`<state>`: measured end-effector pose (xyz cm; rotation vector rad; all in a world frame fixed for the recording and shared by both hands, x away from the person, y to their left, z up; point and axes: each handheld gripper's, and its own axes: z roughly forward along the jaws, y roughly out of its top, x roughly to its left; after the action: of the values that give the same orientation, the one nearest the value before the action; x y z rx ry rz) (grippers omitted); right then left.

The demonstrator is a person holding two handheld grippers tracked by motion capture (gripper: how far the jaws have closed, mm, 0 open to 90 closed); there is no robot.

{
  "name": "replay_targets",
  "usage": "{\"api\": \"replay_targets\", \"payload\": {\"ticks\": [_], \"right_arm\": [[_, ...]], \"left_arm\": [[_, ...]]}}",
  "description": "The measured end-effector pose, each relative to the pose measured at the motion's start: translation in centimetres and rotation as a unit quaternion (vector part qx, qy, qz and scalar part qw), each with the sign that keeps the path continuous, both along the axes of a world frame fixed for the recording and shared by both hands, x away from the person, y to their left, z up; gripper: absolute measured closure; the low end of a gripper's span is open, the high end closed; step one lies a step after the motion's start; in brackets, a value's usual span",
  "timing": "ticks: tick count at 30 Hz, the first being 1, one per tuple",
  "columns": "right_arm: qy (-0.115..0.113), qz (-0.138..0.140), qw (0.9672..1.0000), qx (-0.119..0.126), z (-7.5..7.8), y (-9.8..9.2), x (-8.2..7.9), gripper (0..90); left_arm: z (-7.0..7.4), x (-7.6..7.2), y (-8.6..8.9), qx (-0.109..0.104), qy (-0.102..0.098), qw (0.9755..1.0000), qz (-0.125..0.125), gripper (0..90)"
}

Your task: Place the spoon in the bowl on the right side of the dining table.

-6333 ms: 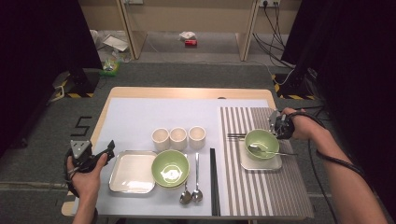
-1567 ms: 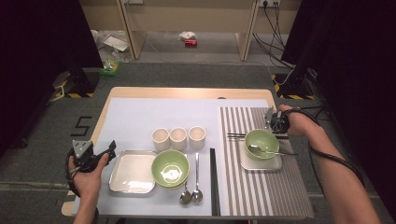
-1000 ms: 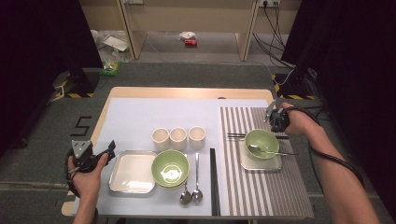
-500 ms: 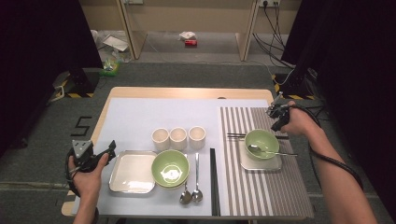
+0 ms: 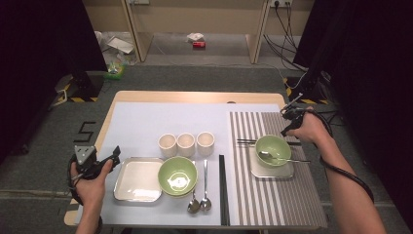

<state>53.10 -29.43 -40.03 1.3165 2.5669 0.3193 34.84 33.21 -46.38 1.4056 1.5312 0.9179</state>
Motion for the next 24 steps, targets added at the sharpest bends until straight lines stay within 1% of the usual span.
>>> {"api": "replay_targets", "payload": {"ticks": [1, 2, 4, 5, 7, 9, 11, 13, 14, 16, 17, 18, 19, 21, 24], "right_arm": [[0.0, -0.003, 1.0, 0.003, 0.0, 0.0, 0.0, 69.8], [-0.006, -0.01, 0.9999, 0.004, 0.0, -0.1, 0.0, 69.0], [-0.01, -0.03, 0.9994, 0.014, 0.1, -0.1, 0.0, 67.7], [-0.013, -0.034, 0.9992, 0.017, 0.1, -0.1, 0.0, 66.8], [-0.016, -0.057, 0.998, 0.024, 0.3, -0.1, 0.0, 66.4], [-0.025, -0.067, 0.997, 0.028, 0.3, -0.1, -0.1, 66.1], [-0.028, -0.085, 0.9954, 0.033, 0.5, 0.0, -0.1, 65.8], [-0.027, -0.1, 0.9938, 0.04, 0.5, 0.1, -0.2, 64.4], [-0.026, -0.112, 0.9923, 0.048, 0.6, 0.2, -0.2, 64.0], [-0.027, -0.119, 0.9913, 0.05, 0.6, 0.3, -0.3, 63.8], [-0.03, -0.127, 0.9901, 0.052, 0.7, 0.4, -0.3, 63.3], [-0.03, -0.127, 0.9901, 0.052, 0.7, 0.4, -0.3, 63.3], [-0.032, -0.137, 0.9883, 0.058, 0.8, 0.5, -0.4, 62.2], [-0.039, -0.147, 0.9863, 0.064, 0.9, 0.5, -0.5, 60.9], [-0.044, -0.154, 0.9845, 0.071, 1.2, 0.7, -0.7, 60.2]], "left_arm": [[0.0, 0.0, 0.0, 0.0, 0.001, 1.0, -0.001, 14.1], [0.0, 0.0, 0.0, 0.0, 0.001, 1.0, -0.001, 14.1], [0.0, 0.0, 0.0, 0.0, 0.001, 1.0, -0.001, 14.1], [0.0, 0.0, -0.1, 0.0, 0.0, 1.0, -0.001, 14.1], [0.0, 0.1, -0.1, -0.001, -0.001, 1.0, -0.001, 14.1], [0.0, 0.1, -0.1, 0.0, 0.001, 1.0, -0.002, 14.1], [-0.1, 0.2, -0.2, 0.0, 0.001, 1.0, -0.003, 14.1], [-0.1, 0.2, -0.2, 0.0, 0.002, 1.0, -0.003, 14.1], [-0.1, 0.2, -0.2, 0.0, 0.002, 1.0, -0.003, 14.1], [-0.1, 0.2, -0.2, 0.0, 0.003, 1.0, -0.004, 14.1], [-0.1, 0.2, -0.2, -0.001, 0.003, 1.0, -0.005, 14.1], [-0.1, 0.2, -0.2, -0.001, 0.003, 1.0, -0.005, 14.0], [-0.2, 0.3, -0.3, -0.001, 0.003, 1.0, -0.004, 14.1], [-0.2, 0.3, -0.3, -0.002, 0.004, 1.0, -0.004, 14.1], [-0.2, 0.4, -0.4, -0.001, 0.005, 1.0, -0.005, 14.0]]}}
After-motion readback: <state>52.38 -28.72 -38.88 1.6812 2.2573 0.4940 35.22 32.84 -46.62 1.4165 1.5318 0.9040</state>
